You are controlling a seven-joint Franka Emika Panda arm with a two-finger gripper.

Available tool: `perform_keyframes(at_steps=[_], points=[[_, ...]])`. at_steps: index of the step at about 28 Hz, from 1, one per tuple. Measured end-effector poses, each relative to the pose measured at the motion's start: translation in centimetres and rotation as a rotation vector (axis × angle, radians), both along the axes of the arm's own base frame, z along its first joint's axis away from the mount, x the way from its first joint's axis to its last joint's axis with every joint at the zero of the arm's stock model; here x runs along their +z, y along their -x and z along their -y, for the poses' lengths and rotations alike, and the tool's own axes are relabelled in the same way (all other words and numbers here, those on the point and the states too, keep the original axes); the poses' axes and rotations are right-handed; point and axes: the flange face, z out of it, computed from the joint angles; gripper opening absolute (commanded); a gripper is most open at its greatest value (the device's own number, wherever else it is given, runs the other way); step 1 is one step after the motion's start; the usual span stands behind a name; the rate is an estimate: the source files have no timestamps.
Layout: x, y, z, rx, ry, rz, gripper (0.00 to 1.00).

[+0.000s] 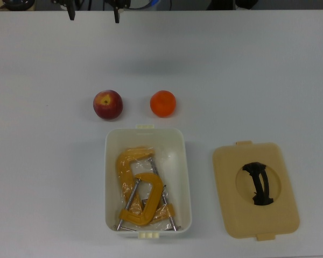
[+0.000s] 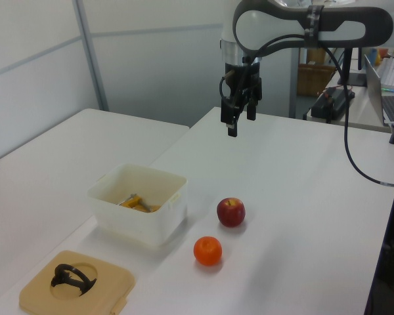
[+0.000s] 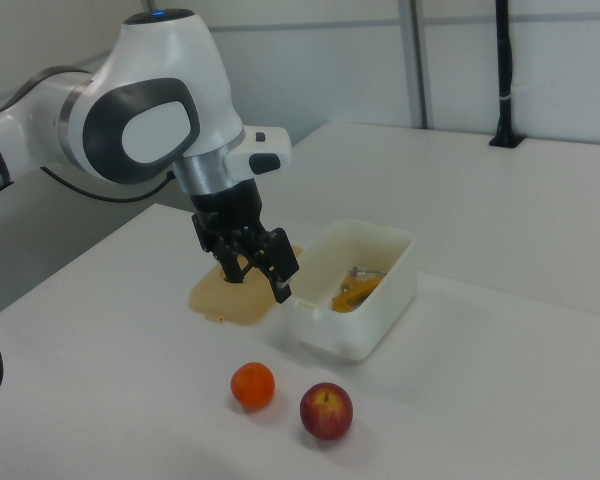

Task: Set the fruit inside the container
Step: 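Lower the open gripper down onto the red apple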

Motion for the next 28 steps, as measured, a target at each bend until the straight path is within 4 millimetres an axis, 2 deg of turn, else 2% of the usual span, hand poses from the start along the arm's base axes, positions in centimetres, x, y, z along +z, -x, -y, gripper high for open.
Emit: perform_keyframes(at_steps=[7, 10, 21, 28], points=[[-0.1, 0.0, 0.2, -0.004, 0.0, -0.001, 1.0], [-0.9, 0.0, 0.3, -0.004, -0.001, -0.015, 1.0], [-8.0, -0.7, 0.2, -0.001, -0.005, -0.069, 1.0], [-14.1, -2.5, 0.3, 0.001, -0.004, -0.112, 1.0]])
